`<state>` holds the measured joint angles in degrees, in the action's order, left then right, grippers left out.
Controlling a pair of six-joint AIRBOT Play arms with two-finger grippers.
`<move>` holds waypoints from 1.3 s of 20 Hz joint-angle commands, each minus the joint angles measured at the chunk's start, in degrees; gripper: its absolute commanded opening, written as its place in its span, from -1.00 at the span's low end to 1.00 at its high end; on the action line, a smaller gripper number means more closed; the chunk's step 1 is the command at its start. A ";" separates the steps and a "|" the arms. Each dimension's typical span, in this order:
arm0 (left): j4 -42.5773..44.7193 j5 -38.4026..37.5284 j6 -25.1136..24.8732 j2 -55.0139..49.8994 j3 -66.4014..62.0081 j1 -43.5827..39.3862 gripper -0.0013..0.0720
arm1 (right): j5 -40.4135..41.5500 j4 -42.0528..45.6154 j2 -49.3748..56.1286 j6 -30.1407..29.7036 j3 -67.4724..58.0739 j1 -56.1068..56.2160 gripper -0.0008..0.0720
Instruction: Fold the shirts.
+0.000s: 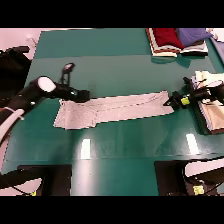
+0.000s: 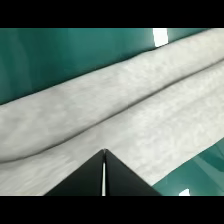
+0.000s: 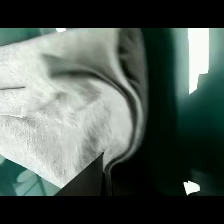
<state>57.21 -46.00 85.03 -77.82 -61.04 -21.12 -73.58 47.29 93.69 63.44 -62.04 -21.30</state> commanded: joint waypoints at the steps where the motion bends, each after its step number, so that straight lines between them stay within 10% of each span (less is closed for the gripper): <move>1: -2.56 5.18 1.86 -6.08 -2.93 -7.30 -0.92 | 0.15 -2.78 -0.81 -2.49 -3.06 3.76 -0.94; 17: -3.65 5.31 1.99 -23.19 -17.59 -14.27 -0.91 | -4.39 -4.24 -20.26 8.61 -26.99 25.66 -0.94; 26: 6.25 -3.15 1.95 -3.02 -20.52 5.53 -0.92 | 4.22 -7.93 -16.76 8.48 -26.97 44.09 -0.94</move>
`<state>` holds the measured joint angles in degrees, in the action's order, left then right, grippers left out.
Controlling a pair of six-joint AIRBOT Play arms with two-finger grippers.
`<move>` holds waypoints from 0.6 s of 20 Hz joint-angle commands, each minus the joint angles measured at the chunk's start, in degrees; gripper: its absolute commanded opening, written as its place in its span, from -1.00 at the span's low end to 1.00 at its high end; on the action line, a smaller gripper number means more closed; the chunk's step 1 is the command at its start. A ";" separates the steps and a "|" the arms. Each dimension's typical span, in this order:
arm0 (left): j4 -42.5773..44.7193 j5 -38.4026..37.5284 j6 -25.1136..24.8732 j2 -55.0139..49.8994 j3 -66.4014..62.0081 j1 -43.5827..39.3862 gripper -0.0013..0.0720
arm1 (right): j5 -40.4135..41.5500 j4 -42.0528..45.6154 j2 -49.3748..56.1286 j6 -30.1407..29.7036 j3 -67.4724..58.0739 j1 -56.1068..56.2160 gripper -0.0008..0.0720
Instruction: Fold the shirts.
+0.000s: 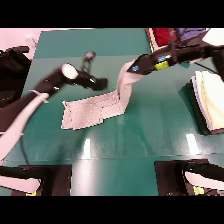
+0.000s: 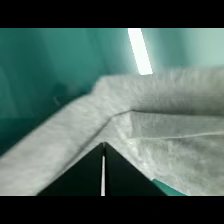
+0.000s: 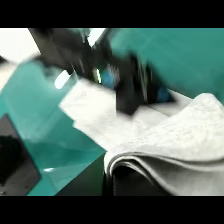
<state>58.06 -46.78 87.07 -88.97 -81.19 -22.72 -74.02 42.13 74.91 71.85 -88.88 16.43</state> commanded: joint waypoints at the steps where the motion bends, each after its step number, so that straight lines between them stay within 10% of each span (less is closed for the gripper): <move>1: 7.37 -2.80 -0.09 11.78 -0.37 10.03 -0.92 | 7.26 -5.31 4.17 -0.79 -0.13 9.49 -0.94; 4: 12.81 -3.48 -0.09 21.94 -0.35 17.70 -0.92 | 13.64 -10.86 13.64 -7.26 -4.11 19.54 -0.93; 7: 13.73 -4.83 -0.09 27.52 -0.35 21.88 -0.92 | 15.37 -10.67 23.56 -9.31 -13.18 25.99 0.36; 12: 13.62 -7.54 -0.52 27.43 0.00 19.19 -0.92 | 6.88 -4.15 23.52 -7.17 -12.85 20.41 0.10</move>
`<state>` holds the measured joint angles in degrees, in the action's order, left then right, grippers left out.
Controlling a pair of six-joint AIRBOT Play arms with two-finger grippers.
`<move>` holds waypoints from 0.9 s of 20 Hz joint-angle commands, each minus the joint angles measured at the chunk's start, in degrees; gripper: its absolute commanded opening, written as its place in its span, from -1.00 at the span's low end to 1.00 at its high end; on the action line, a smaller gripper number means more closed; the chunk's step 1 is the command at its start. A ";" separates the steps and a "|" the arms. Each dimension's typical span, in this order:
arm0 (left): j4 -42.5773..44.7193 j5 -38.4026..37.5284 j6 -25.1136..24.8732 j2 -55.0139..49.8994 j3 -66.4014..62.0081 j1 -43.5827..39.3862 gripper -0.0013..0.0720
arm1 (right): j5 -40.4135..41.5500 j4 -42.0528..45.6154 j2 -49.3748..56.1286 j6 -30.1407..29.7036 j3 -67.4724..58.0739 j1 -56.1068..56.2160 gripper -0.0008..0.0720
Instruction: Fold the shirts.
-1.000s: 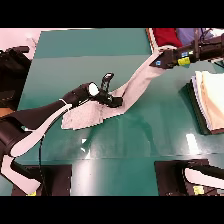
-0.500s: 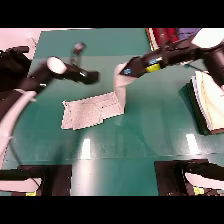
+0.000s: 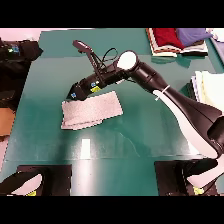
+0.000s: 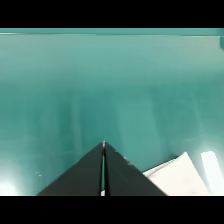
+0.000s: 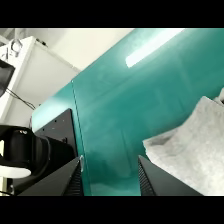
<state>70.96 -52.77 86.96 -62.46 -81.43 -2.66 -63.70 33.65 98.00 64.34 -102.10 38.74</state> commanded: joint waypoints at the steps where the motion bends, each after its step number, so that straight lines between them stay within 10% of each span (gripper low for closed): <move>1: 0.72 -1.20 -0.44 0.59 0.55 -2.51 -0.92 | -4.20 7.56 -1.40 1.29 3.52 -4.57 0.11; 5: 0.72 -0.85 -0.48 -1.79 0.61 -9.20 -0.92 | -4.17 17.00 -8.33 6.40 19.80 -18.34 0.11; 8: 0.72 0.66 -0.52 -3.02 0.72 -12.22 -0.92 | -3.96 14.01 -7.67 6.82 28.30 -26.67 0.74; 18: 0.44 1.33 -1.49 -4.50 0.72 -13.66 -0.92 | 4.13 -3.96 5.60 5.40 30.99 -21.68 0.58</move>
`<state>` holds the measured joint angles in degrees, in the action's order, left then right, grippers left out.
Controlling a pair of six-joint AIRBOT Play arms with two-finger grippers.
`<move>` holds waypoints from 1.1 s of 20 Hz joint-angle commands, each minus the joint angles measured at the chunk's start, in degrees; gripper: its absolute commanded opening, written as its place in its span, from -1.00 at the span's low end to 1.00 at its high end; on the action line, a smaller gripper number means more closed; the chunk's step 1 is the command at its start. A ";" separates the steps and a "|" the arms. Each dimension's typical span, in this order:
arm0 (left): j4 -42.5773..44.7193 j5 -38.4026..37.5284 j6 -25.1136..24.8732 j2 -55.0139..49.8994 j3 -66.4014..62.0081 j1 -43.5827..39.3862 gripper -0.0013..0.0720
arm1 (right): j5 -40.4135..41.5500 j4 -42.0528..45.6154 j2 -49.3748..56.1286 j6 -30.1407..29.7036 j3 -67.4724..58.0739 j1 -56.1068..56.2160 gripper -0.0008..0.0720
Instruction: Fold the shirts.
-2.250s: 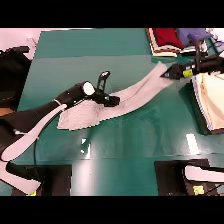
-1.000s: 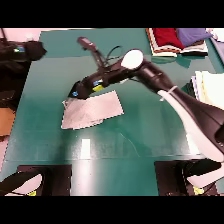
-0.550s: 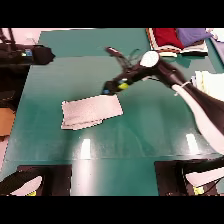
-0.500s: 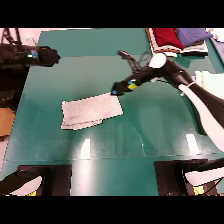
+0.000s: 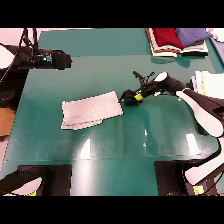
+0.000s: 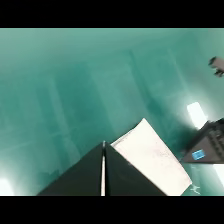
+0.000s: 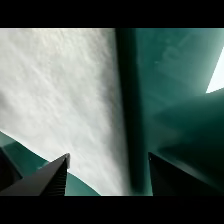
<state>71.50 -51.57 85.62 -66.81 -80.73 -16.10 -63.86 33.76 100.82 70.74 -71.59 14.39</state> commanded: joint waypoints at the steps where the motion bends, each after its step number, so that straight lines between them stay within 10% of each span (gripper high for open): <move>1: -0.11 0.15 -0.15 -0.15 0.02 -0.22 -0.91 | 5.03 -5.44 3.54 -1.77 0.24 4.09 0.56; 5: -0.15 0.13 -0.15 -0.15 0.02 -0.22 -0.91 | 4.09 -3.10 7.23 -1.88 -7.63 9.29 0.49; 6: -0.24 0.11 -0.13 -0.15 0.02 -0.24 -0.91 | 4.17 -0.74 7.74 -1.88 -9.90 10.43 0.11; 7: -0.81 0.11 -0.13 -0.15 0.02 -0.22 -0.91 | 4.15 2.56 7.89 -1.90 -12.20 11.41 -0.67; 8: -1.66 0.13 -0.13 -0.15 0.02 -0.22 -0.91 | 4.22 5.42 7.85 -1.86 -14.08 12.04 -0.94; 22: -5.05 5.73 -0.57 -0.15 0.02 -11.54 -0.92 | -3.74 26.25 -15.47 5.31 -24.48 -31.12 -0.94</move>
<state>67.00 -47.35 85.03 -66.94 -80.73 -26.37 -66.04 57.74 89.78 75.53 -95.64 -5.26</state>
